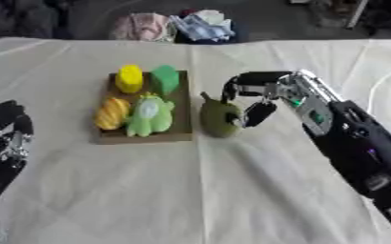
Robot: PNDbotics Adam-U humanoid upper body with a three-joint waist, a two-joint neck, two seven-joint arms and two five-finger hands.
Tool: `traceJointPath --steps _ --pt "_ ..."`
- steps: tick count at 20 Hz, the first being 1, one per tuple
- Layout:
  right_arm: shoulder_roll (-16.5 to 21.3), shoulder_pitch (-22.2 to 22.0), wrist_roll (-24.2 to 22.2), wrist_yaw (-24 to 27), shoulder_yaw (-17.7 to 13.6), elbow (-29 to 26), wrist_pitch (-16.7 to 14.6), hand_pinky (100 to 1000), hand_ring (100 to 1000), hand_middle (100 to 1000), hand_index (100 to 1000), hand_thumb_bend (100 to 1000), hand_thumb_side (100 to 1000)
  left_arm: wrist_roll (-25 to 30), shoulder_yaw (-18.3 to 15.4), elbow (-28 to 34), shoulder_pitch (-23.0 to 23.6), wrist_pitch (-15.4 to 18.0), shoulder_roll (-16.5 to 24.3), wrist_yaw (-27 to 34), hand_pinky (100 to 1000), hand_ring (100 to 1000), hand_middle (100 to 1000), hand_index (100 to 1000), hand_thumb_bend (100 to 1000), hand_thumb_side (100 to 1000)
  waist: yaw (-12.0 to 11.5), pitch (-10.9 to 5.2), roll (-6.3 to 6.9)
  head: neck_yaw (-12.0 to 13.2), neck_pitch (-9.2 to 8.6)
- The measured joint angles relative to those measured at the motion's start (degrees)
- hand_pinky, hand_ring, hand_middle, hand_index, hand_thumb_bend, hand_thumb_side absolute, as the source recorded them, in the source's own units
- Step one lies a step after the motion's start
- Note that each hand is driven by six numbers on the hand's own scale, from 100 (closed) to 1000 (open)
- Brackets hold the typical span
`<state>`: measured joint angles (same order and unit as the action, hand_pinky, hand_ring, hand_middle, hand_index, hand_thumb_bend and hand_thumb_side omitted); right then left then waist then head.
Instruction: Pick up objects on the table and place them in the box.
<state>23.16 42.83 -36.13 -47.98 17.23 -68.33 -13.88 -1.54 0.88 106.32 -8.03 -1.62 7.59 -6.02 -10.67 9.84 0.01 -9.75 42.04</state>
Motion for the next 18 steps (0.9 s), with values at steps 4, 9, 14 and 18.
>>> traceJointPath --steps 4,9,14,18 --pt "-0.73 0.3 4.46 -1.99 0.11 0.89 -0.78 767 738 645 379 100 100 0.02 0.0 -0.01 0.0 -0.01 0.0 0.13 721 838 731 811 231 415 -0.01 -0.03 0.0 0.0 0.0" --pt "-1.31 3.06 9.08 -1.88 -0.24 0.76 -0.24 760 725 623 369 100 100 0.02 0.01 -0.01 0.0 -0.02 -0.01 0.34 721 839 731 811 229 415 -0.13 -0.25 0.0 -0.03 0.01" --pt "-2.32 6.91 10.62 -0.49 -0.59 0.29 0.64 757 718 619 365 100 100 0.04 0.31 -0.01 0.0 -0.02 -0.01 0.47 721 839 731 811 228 415 -0.43 -0.32 0.01 -0.34 0.01" --pt "-4.32 9.32 11.25 -0.39 -0.7 1.83 1.04 751 712 613 364 100 100 0.12 0.35 -0.01 -0.01 -0.03 -0.04 0.53 720 839 731 811 228 415 -0.99 -0.32 0.01 -0.7 0.01"
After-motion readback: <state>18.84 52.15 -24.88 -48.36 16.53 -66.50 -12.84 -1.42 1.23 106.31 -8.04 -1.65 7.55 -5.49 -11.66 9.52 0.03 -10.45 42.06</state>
